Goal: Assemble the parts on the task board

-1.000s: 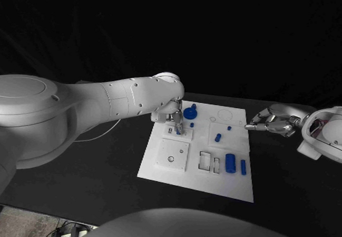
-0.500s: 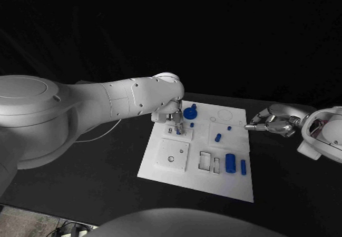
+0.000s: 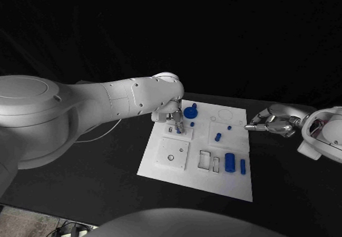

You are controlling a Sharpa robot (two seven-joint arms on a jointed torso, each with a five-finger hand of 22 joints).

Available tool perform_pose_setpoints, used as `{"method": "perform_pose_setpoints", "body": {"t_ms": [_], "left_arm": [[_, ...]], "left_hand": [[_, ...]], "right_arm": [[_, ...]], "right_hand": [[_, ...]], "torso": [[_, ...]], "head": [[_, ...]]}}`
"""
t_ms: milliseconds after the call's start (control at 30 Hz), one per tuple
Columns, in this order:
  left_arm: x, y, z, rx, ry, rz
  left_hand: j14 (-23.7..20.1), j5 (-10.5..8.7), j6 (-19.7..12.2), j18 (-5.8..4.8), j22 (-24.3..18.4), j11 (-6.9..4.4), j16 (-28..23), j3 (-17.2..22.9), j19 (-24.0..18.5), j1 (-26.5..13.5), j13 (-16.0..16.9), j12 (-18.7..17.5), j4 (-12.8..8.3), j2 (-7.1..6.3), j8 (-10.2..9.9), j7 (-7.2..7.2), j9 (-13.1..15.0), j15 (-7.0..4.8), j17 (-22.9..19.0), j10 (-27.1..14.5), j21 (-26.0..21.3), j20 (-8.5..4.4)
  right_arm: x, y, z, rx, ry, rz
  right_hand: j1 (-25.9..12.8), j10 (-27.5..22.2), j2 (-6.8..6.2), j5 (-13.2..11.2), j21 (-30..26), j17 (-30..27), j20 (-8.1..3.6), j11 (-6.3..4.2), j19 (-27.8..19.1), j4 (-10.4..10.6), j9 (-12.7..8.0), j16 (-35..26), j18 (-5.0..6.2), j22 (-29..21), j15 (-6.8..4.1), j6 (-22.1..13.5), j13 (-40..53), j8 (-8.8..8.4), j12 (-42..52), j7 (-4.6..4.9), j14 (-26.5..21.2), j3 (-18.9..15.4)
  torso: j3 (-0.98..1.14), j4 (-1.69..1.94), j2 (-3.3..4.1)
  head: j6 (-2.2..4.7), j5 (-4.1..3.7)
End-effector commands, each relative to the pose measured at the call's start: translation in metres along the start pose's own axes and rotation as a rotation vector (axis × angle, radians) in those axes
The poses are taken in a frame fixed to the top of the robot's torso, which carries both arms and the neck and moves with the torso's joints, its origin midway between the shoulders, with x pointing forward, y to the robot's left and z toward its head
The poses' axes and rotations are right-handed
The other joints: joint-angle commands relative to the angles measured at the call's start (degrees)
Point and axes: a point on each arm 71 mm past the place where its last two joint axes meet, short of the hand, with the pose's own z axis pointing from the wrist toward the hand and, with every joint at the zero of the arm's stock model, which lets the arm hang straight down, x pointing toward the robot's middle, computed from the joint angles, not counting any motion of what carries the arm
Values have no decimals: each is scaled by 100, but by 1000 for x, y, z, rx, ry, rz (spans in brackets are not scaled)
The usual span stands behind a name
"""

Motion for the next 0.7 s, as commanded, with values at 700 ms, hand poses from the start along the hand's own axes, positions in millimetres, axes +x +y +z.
{"method": "perform_pose_setpoints", "body": {"t_ms": [700], "left_arm": [[-3, 7, 4, -2, -78, -31]], "left_hand": [[614, -5, 13, 77, 1084, 29, 14, -521, 115, 22, 1510, 17, 100, -231, 85, 16, 15, 23, 1508, 606, -57, 9]], "right_arm": [[2, 0, 0, 2, 24, -5]], "right_hand": [[48, 598, 39, -36, -21, 1510, -3, -40, -54, 4, -8, 20, 112, 1184, -15, 26, 1496, -40, -22, -3, 597, -32]], "torso": [[0, 4, 2]], "head": [[-1, -3]]}}
